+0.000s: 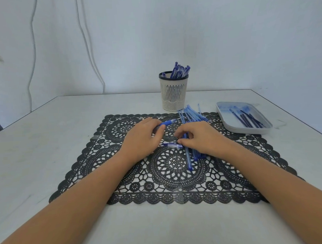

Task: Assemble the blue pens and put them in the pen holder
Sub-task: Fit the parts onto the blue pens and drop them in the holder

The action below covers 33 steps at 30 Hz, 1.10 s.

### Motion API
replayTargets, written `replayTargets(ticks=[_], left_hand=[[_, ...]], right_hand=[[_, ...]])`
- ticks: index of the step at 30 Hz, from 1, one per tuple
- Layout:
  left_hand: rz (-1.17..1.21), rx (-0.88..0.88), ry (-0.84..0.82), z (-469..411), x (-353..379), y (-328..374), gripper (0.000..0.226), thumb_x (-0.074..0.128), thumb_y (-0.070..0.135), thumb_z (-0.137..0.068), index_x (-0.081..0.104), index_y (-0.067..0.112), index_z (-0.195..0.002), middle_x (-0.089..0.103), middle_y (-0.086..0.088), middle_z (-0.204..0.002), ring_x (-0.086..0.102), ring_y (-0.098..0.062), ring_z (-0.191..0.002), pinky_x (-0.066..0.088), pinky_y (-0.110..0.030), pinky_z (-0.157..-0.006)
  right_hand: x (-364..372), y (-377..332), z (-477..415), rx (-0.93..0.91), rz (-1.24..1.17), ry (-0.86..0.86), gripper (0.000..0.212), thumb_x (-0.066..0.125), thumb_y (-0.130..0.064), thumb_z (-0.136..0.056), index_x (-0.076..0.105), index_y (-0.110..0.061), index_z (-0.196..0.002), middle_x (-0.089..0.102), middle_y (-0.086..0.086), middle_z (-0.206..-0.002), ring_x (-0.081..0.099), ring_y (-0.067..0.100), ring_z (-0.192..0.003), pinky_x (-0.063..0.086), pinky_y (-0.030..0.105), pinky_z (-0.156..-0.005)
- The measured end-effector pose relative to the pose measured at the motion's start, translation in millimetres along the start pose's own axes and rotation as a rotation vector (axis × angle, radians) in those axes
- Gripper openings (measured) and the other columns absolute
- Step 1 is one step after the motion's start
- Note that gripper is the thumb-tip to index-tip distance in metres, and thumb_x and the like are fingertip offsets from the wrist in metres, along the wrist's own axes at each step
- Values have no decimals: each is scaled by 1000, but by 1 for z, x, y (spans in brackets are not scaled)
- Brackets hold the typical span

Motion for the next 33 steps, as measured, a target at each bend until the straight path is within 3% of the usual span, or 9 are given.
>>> replayTargets(ticks=[7, 11, 14, 18, 22, 26, 28, 30, 33], left_hand=[[16, 6, -3, -1, 1, -1, 22, 48, 26, -94, 63, 13, -102, 52, 7, -77, 45, -8, -69, 35, -25, -63], [24, 19, -8, -1, 2, -2, 22, 48, 27, -94, 63, 13, -103, 47, 15, -73, 44, 0, -67, 32, -20, -61], [8, 60, -24, 0, 2, -1, 25, 46, 33, -93, 63, 15, -101, 45, 18, -73, 43, 2, -67, 31, -21, -61], [-23, 100, -40, 1, 1, 1, 25, 46, 33, -93, 63, 15, -100, 53, 11, -79, 44, -4, -71, 34, -21, -61], [1, 55, -18, 1, 1, 0, 32, 42, 35, -91, 63, 14, -103, 47, 17, -74, 44, 1, -67, 31, -19, -59], [0, -18, 0, -1, 2, -4, 24, 47, 28, -94, 63, 14, -103, 51, 11, -77, 44, -3, -68, 31, -21, -59], [-10, -45, 4, -1, 2, -5, 24, 46, 29, -94, 63, 15, -102, 54, 8, -79, 46, -7, -71, 32, -22, -61], [-12, -71, 15, -1, 3, -6, 24, 46, 30, -94, 63, 16, -102, 55, 7, -80, 47, -8, -71, 32, -21, -59], [-6, -104, 24, -2, 2, -6, 23, 45, 30, -94, 63, 17, -100, 55, 5, -79, 48, -10, -72, 33, -22, -59]], right_hand=[[-10, 8, 1, 87, -77, 123, 19, 56, -23, -90, 66, -24, -107, 55, -22, -82, 48, -10, -67, 35, 0, -57], [-15, 11, 1, 146, -276, 306, 19, 53, -28, -92, 61, -25, -108, 62, -10, -92, 55, 2, -82, 43, 13, -72], [-12, 4, 2, 123, -326, 241, 15, 60, -33, -88, 63, -29, -102, 63, -14, -89, 58, 3, -82, 43, 13, -72], [-12, 3, 1, 130, -298, 249, 7, 62, -23, -87, 68, -23, -91, 63, -13, -75, 55, -3, -68, 40, 5, -62], [-23, 14, 1, 223, -444, 321, 8, 57, -15, -90, 62, -19, -86, 62, -7, -73, 54, -3, -59, 40, 10, -55], [-36, 39, -1, 392, -767, 559, 16, 48, -6, -89, 55, -16, -79, 58, 1, -72, 51, 12, -64, 40, 23, -57], [-44, 49, 0, 467, -872, 717, 16, 48, -5, -88, 54, -15, -76, 56, 1, -69, 49, 12, -63, 40, 23, -55], [-48, 56, 2, 527, -854, 854, 11, 49, -7, -86, 55, -13, -79, 56, 0, -70, 51, 12, -67, 44, 22, -58], [-46, 59, 4, 505, -578, 906, 6, 53, -9, -84, 57, -13, -88, 60, 0, -80, 55, 13, -76, 47, 22, -69]])
Point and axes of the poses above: each hand's wrist, its own z-axis away from the middle knuckle, its own x-axis out of the palm, y = z × x, the point moved 1 cm from there along -z, towards the middle knuckle
